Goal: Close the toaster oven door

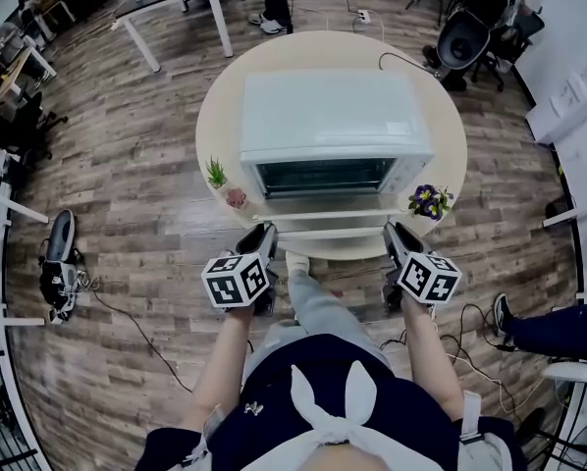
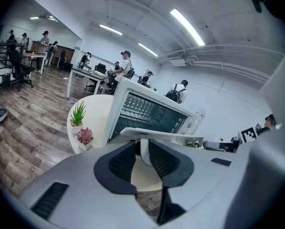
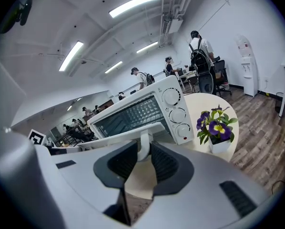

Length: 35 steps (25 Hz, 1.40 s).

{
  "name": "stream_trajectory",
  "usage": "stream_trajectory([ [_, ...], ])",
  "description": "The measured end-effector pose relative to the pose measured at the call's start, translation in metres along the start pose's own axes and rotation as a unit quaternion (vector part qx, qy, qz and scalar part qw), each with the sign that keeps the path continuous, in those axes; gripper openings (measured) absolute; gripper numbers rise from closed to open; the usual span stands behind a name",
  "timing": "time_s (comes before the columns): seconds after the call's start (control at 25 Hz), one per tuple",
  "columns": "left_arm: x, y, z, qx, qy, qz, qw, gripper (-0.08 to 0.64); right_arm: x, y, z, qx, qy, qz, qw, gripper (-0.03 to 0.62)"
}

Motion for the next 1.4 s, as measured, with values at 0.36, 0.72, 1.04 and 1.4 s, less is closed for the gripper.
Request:
stream_trajectory([
  [0.36, 0.002, 0.002, -0.001, 0.007, 0.004, 0.002, 1.0, 0.098, 0.002, 0.002, 0.0, 0.006, 0.005, -0.002, 1.0, 0.097],
  [0.72, 0.007, 0.004, 0.0, 0.011, 0.004, -0.003, 0.9999, 0.098, 0.007, 0.005, 0.001, 0.019, 0.012, -0.008, 1.0, 0.1],
  [1.04, 0.016, 0.007, -0.001, 0.006, -0.006, -0.009, 0.9999, 0.098, 0.015, 0.009, 0.002, 0.026, 0.017, -0.018, 0.999, 0.1],
  [1.4, 0.027, 0.013, 0.0, 0.007, -0.017, -0.017, 0.9997, 0.098, 0.026, 0.016, 0.004, 0.029, 0.016, -0.019, 0.999, 0.101],
])
Point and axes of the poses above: the fingertips, and each gripper's own axes: y forward along the fingers, z to its left, x out of its top, the point moved 2 cm from there along -y, backward along the fingers, and after that the axes turned 7 degrees about -z, right-handed, at the moved point
